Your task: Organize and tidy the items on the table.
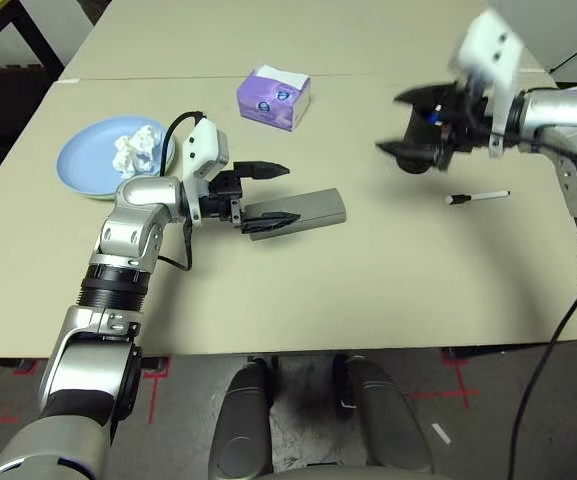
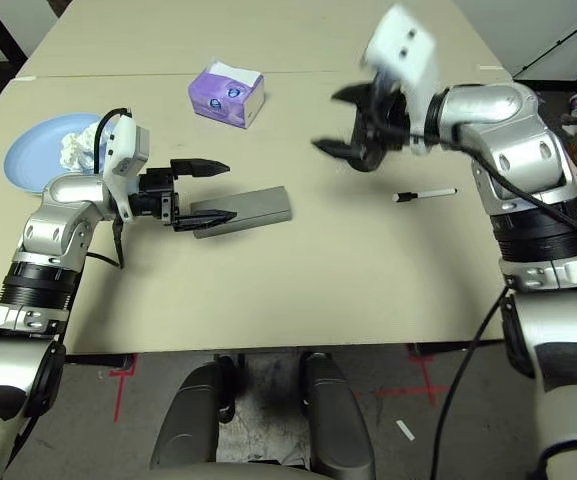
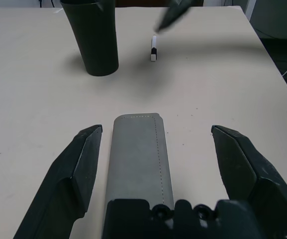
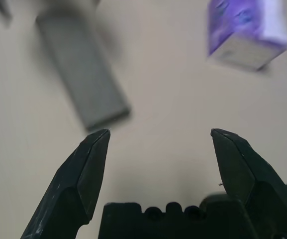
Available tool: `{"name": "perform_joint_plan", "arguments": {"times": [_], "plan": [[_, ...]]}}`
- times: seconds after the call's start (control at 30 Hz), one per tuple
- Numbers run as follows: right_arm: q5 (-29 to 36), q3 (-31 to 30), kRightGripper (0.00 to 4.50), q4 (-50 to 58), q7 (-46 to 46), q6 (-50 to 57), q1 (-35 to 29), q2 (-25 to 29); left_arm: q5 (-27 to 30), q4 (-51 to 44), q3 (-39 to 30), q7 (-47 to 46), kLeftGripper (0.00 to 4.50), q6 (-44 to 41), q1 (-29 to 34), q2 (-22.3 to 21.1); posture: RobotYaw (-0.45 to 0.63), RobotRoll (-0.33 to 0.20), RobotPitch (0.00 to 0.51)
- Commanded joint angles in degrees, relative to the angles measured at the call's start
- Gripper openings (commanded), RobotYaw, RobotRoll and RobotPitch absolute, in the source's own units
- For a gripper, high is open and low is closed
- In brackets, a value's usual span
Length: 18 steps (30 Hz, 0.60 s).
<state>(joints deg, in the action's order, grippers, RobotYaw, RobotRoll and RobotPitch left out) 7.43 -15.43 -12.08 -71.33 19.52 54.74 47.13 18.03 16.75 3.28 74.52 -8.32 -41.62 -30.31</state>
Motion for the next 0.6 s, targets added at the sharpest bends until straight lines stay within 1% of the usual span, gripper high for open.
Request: {"name": "perform_joint_plan", "arguments": {"times": [0.03,0.13,0.27,0.43,0.6], "plan": [[-4.92,-3.96,4.47,-5.4,-6.79,-5.12,1.6,2.25,0.41,-0.54,-0.12,-0.22,4.5,-0.13,1.08,-0.37,-0.04,0.0,0.186],[-9.53,-6.48,4.47,-11.75,-10.01,-11.73,4.43,2.43,0.41,0.23,-0.64,-1.72,4.5,-0.77,0.71,0.04,-0.04,0.0,0.188],[-14.09,-8.5,4.47,-17.64,-13.54,-17.6,5.94,3.07,0.41,-0.35,-0.25,-1.27,4.5,-0.07,1.04,-0.27,-0.03,0.0,0.187],[-19.87,-10.59,4.47,-26.13,-14.23,-25.95,8.76,1.71,1.62,-1.79,-0.71,-1.43,4.5,-1.3,1.26,0.0,-0.03,0.0,0.187],[-24.49,-12.28,4.47,-32.3,-14.69,-31.61,11.09,0.36,1.78,-2.22,-0.67,-1.7,4.5,-1.58,1.37,-0.14,-0.02,0.0,0.191]]}}
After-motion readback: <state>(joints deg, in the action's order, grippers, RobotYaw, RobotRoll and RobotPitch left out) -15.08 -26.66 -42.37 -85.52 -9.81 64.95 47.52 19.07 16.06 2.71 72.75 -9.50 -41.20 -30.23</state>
